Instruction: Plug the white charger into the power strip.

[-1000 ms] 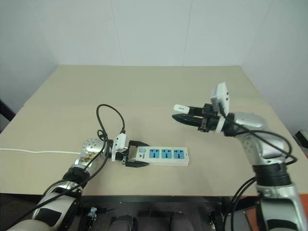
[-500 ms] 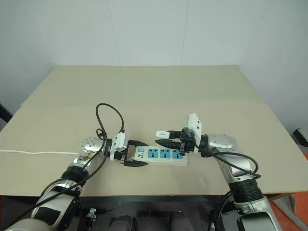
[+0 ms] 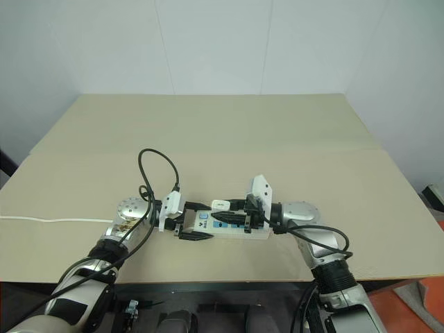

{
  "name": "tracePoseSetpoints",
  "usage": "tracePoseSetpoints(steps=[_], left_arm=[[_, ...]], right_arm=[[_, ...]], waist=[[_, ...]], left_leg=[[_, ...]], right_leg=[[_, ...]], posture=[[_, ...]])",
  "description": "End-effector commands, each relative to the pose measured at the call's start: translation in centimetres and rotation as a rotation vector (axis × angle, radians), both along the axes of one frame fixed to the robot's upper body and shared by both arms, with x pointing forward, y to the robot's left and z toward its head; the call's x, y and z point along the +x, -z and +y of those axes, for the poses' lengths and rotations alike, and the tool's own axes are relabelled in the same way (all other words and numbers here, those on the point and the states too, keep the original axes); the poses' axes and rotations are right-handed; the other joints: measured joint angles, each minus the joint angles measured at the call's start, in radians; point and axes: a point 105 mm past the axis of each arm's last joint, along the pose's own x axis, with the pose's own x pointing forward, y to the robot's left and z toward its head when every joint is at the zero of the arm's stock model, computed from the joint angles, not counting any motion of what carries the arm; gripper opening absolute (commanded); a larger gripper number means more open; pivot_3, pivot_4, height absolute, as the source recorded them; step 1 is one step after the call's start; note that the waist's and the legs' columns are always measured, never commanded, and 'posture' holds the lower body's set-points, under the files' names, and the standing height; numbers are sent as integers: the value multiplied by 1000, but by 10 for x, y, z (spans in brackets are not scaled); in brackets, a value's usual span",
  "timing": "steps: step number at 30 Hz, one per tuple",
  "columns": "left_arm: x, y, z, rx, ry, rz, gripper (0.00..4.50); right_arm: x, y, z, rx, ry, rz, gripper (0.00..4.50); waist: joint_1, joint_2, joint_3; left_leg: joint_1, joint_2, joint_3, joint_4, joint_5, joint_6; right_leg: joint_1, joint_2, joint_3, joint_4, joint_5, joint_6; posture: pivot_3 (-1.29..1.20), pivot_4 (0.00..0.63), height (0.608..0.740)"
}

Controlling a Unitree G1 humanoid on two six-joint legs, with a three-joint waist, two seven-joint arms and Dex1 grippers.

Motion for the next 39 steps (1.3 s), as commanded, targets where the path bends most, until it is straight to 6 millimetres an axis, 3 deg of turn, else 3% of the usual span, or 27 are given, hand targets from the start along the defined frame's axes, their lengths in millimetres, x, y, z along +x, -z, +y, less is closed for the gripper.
tracePoseSetpoints(steps=[1,7,21,39], left_arm=[[-8,20,2,69,2,56,3313],[-8,21,2,67,-1,59,3313],[-8,22,0,57,-11,63,3313],[-8,23,-1,58,-6,65,3313]], right_arm=[[10,-13,-1,17,29,-78,1107],[14,-17,5,2,-4,-90,1107],[11,-4,12,-37,-48,-79,1107],[17,14,-11,-139,-12,-69,1107]], waist=[[0,0,0],[0,0,0],[0,0,0],[5,0,0]], left_leg=[[0,0,0,0,0,0],[0,0,0,0,0,0],[0,0,0,0,0,0],[0,0,0,0,0,0]], right_leg=[[0,0,0,0,0,0],[0,0,0,0,0,0],[0,0,0,0,0,0],[1,-1,-1,-1,0,0]], posture=[[0,150,740],[0,150,740],[0,150,740],[0,150,740]])
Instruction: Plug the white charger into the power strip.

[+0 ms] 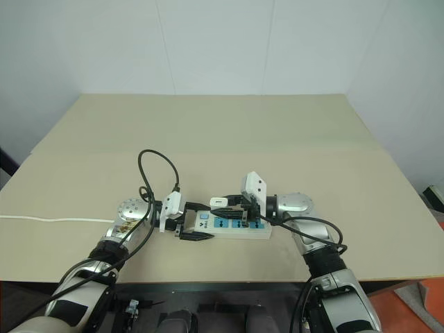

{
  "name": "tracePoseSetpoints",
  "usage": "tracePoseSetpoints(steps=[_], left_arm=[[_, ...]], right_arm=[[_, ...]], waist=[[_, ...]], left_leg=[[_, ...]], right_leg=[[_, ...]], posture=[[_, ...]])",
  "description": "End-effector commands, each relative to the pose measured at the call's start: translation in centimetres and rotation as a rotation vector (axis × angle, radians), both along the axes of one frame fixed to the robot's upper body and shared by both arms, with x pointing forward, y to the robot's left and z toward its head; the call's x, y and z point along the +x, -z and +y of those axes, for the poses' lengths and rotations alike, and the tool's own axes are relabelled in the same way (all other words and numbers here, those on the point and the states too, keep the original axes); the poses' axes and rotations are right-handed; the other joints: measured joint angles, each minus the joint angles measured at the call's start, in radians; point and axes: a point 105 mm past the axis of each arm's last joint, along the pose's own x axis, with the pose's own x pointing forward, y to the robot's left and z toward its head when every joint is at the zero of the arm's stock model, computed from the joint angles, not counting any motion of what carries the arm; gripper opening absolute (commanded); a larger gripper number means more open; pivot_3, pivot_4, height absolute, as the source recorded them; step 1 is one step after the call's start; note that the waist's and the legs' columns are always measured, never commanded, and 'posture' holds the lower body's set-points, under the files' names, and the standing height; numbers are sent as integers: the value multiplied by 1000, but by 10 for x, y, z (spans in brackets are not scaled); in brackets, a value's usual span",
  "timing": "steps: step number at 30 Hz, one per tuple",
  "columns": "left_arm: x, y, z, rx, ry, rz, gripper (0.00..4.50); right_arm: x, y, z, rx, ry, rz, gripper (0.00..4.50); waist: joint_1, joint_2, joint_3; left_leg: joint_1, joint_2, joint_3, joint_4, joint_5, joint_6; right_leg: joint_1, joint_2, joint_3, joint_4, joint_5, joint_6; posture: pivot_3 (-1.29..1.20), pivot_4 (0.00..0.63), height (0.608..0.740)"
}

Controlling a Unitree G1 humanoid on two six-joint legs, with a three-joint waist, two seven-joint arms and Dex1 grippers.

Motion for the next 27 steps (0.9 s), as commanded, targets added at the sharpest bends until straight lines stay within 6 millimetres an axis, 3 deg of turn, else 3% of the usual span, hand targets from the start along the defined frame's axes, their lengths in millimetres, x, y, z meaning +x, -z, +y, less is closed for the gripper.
tracePoseSetpoints(steps=[1,14,27], left_arm=[[-8,23,1,69,2,66,3313],[-7,22,2,73,0,63,3313],[-7,21,4,77,0,60,3313]], right_arm=[[1,6,-12,-42,25,-4,1107],[-1,13,-4,-38,22,12,1107],[10,41,-52,-164,134,68,1107]], waist=[[2,0,0],[5,0,0],[18,0,0]], left_leg=[[0,0,0,0,0,0],[-1,0,0,0,0,0],[1,0,0,0,0,0]], right_leg=[[0,0,0,0,0,0],[0,0,0,-1,0,0],[1,0,0,-1,0,0]], posture=[[0,150,740],[0,150,740],[0,150,740]])
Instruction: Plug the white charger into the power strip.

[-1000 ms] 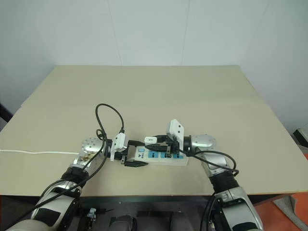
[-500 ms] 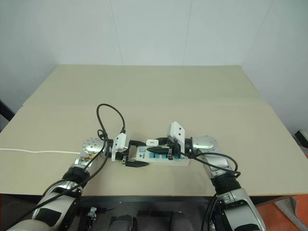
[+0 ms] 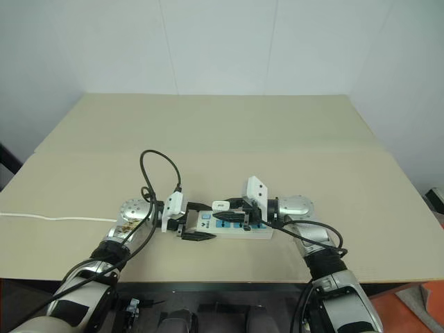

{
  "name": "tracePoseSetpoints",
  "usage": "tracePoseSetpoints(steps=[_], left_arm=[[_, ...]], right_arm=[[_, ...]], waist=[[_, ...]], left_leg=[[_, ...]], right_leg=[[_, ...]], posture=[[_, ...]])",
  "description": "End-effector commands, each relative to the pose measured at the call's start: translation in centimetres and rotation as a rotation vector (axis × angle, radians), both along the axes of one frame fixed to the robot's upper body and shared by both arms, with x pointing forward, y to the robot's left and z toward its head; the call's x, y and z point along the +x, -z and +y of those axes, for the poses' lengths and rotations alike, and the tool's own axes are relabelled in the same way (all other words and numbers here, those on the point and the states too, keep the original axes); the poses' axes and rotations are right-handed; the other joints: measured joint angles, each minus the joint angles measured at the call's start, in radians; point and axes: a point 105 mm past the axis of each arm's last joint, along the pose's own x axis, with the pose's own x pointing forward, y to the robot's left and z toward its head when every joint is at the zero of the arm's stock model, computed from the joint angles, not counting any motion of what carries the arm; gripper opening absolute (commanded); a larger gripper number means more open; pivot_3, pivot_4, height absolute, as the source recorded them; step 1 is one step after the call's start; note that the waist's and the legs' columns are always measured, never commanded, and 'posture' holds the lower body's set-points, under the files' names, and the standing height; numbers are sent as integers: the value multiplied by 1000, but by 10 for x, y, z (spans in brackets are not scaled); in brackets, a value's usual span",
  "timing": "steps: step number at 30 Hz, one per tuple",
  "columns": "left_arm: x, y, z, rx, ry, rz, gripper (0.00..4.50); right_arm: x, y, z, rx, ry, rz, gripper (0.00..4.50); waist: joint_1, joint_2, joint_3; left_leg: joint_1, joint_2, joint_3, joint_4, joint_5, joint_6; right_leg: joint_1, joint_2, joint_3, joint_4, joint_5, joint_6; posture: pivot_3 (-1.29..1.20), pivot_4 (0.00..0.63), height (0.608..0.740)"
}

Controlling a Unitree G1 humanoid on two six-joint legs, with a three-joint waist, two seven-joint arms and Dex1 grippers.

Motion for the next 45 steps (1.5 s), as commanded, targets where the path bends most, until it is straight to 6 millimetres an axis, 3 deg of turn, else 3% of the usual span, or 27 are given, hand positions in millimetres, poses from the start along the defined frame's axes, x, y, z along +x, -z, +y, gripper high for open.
tracePoseSetpoints(steps=[1,26,36,45], left_arm=[[-7,21,9,79,-4,60,3313],[-8,21,16,88,-16,60,3313],[-6,19,16,83,-25,56,3313],[-6,20,16,82,-28,56,3313]], right_arm=[[9,30,-46,-134,137,90,1107],[-4,53,-65,-206,129,244,1107],[-5,54,-59,-195,111,302,1107],[-13,60,-50,-189,104,246,1107]], waist=[[4,0,0],[11,0,0],[14,0,0],[14,0,-1]], left_leg=[[0,0,0,0,0,0],[-2,-1,-1,0,0,0],[-2,-1,-1,-1,0,0],[-2,-1,-1,-2,0,0]], right_leg=[[0,0,0,0,0,0],[0,-1,-1,-3,0,0],[0,-2,-2,-3,-1,1],[0,-2,-2,-4,-1,1]], posture=[[0,150,740],[0,150,740],[0,150,740],[0,150,740]])
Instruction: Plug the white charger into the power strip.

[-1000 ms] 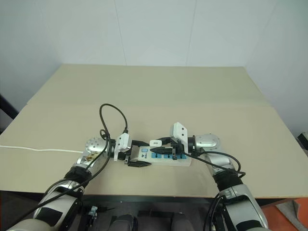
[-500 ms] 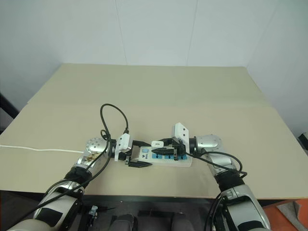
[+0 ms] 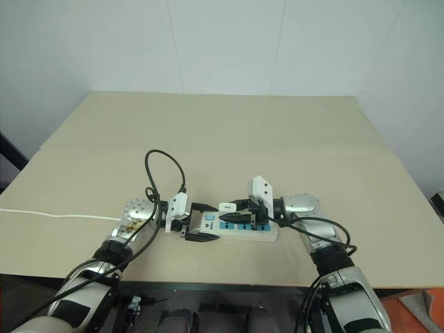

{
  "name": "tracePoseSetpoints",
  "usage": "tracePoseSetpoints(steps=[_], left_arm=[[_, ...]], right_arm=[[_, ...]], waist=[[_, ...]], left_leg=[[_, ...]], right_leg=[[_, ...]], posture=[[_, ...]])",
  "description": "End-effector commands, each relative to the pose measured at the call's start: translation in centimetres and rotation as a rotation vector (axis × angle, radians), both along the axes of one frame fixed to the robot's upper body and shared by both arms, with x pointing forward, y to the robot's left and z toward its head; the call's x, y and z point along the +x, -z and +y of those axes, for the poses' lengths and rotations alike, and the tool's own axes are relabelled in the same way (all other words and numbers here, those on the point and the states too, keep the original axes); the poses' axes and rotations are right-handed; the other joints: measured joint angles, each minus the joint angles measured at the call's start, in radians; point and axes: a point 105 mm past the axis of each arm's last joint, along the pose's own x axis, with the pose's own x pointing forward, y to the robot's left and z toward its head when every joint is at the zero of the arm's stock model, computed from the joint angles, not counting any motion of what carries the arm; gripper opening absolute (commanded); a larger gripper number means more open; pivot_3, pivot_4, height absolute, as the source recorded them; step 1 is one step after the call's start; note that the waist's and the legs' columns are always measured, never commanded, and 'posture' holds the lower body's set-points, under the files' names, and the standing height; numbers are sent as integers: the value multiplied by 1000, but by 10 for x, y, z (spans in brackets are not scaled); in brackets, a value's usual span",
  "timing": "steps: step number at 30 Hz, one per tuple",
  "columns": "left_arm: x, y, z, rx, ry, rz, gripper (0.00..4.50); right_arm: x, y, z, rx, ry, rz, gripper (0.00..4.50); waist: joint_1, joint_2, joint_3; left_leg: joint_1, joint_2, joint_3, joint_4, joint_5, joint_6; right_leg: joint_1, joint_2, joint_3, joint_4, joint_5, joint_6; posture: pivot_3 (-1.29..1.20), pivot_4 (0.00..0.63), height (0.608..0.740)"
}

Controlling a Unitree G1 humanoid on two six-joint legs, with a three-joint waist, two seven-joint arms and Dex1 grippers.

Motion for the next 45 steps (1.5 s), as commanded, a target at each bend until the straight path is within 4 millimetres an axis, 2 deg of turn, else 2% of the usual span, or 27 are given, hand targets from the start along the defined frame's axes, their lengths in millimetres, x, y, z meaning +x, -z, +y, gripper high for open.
tracePoseSetpoints(steps=[1,18,24,28,32,35,37,39,45], left_arm=[[-5,20,20,81,-37,61,3313],[-5,20,21,87,-32,62,3313],[-5,21,21,89,-33,64,3313],[-6,21,20,89,-26,64,3313],[-6,20,19,85,-27,63,3313],[-6,21,20,82,-32,65,3313],[-6,18,21,70,-31,73,4052],[-5,13,20,47,-32,76,4460],[-7,-13,21,3,0,69,4460]], right_arm=[[-8,53,-38,-166,114,165,1107],[-13,58,-34,-176,90,140,1107],[-14,55,-30,-168,69,144,3117],[-15,52,-27,-157,61,132,4467],[-15,49,-28,-169,67,102,4467],[-12,38,-32,-155,80,72,4467],[-11,30,-35,-147,84,46,4500],[-10,23,-36,-135,92,23,4500],[-12,-3,-40,-117,83,-67,4500]], waist=[[0,0,0],[-1,-1,-1],[-14,-8,-5],[-26,-11,-7],[-29,-12,-8],[-28,-12,-8],[-30,-12,-8],[-33,-12,-7],[-37,-9,2]], left_leg=[[0,0,0,0,0,0],[1,0,0,-1,0,0],[2,1,0,-1,0,0],[5,3,0,-2,0,0],[5,3,0,-2,0,0],[4,3,0,-2,0,0],[4,3,0,-2,0,0],[4,3,0,-2,0,0],[-1,3,0,-3,0,0]], right_leg=[[0,0,0,0,0,0],[0,0,0,0,0,0],[1,1,0,0,-1,-1],[2,3,0,2,-4,-8],[2,3,0,2,-2,-5],[1,2,0,2,-2,-5],[1,2,0,1,-2,-5],[0,2,0,1,-2,-5],[-5,2,0,2,-1,-3]], posture=[[0,150,740],[0,150,740],[0,150,740],[0,150,740],[0,150,740],[0,150,740],[0,150,740],[0,150,740],[0,150,740]])
